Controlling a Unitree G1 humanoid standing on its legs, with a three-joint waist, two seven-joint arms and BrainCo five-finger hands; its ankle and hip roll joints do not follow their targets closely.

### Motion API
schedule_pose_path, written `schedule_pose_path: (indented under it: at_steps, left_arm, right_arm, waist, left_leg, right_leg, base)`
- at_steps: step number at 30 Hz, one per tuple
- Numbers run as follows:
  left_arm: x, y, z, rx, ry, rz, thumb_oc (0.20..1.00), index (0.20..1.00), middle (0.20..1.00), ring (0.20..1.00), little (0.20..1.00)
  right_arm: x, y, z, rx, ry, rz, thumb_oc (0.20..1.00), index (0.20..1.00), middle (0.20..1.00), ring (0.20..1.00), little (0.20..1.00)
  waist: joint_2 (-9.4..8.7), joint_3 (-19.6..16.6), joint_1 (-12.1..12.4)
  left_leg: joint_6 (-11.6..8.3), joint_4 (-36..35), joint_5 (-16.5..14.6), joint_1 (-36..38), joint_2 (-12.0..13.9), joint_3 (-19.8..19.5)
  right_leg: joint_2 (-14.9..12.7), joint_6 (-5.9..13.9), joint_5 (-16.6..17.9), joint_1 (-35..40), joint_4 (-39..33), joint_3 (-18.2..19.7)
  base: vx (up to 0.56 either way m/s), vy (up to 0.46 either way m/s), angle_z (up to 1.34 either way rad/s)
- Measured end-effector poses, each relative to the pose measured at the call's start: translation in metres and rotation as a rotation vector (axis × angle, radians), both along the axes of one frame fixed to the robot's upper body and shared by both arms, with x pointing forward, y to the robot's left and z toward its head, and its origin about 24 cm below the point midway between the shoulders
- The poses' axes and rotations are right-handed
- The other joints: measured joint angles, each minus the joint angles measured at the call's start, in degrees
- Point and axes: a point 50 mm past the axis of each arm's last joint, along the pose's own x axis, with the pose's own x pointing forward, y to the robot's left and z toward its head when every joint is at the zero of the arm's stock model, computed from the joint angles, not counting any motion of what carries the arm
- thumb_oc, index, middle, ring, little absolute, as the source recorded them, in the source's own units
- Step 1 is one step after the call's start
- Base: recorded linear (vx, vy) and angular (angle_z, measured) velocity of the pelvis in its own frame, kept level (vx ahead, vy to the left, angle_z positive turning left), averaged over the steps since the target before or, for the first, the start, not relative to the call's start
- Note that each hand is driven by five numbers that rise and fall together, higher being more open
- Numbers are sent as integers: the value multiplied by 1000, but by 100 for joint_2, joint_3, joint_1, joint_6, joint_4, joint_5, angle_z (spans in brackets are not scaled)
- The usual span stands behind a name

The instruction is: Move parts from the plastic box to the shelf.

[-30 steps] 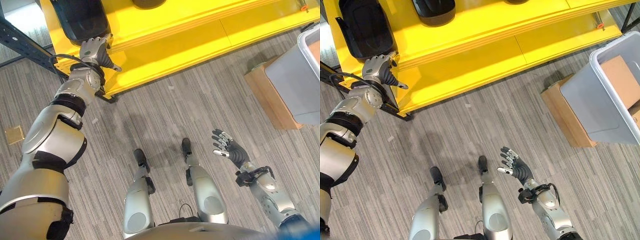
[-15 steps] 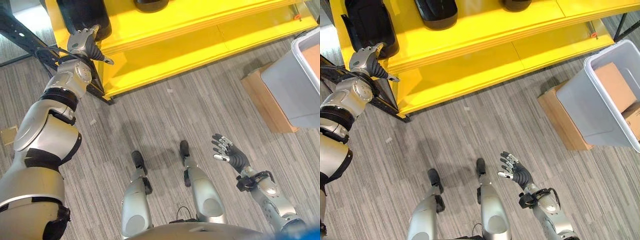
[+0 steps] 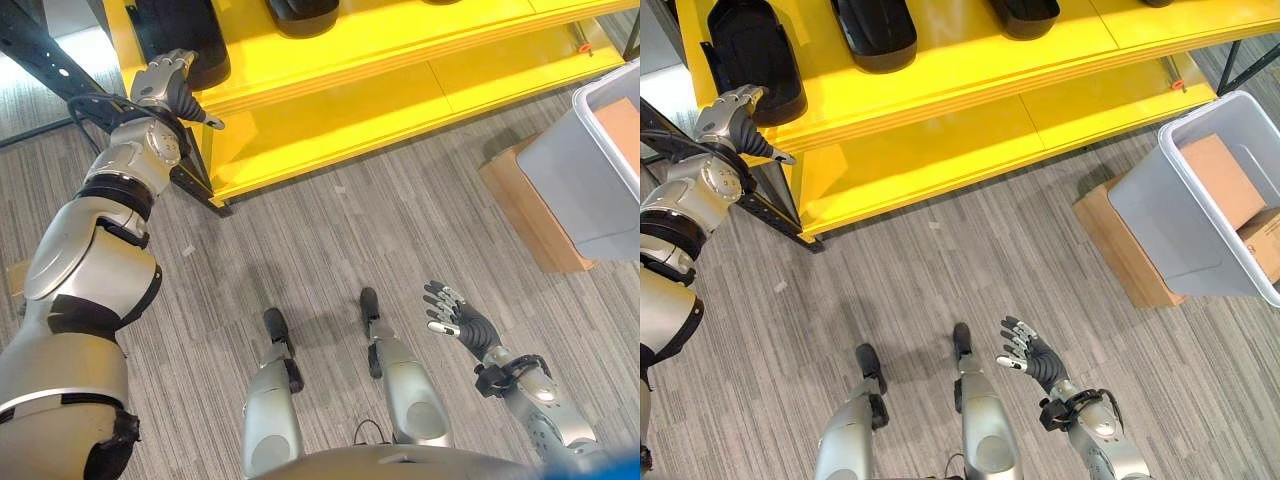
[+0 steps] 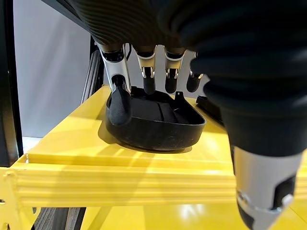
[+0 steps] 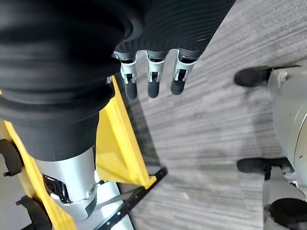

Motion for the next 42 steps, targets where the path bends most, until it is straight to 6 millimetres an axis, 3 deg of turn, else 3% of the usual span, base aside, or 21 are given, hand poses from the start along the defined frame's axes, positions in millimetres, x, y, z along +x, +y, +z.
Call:
schedule_pose_path:
  at_steps: [22, 42]
  left_arm:
    - [-2, 3, 16, 33, -29, 2, 1000, 1000, 1000, 1000, 1000]
    - [0, -46, 3, 58, -59, -254, 1000, 1000, 1000, 1000, 1000]
  right_arm:
    - [-6, -3, -5, 2, 30, -12, 1000, 1000, 1000, 1000, 1000]
    - [-8, -9, -4, -25, 30, -13, 1000, 1000, 1000, 1000, 1000]
  waist:
    - [28, -85, 13]
    - [142, 96, 143]
  left_leg:
    - [6, 108, -70, -89, 7, -6]
    - [4, 93, -69, -90, 12, -48]
  right_leg:
    - [-4, -7, -60, -106, 119, 7]
    - [0, -3, -82, -91, 139, -32]
  base:
    - [3, 1, 0]
    - [0, 0, 0]
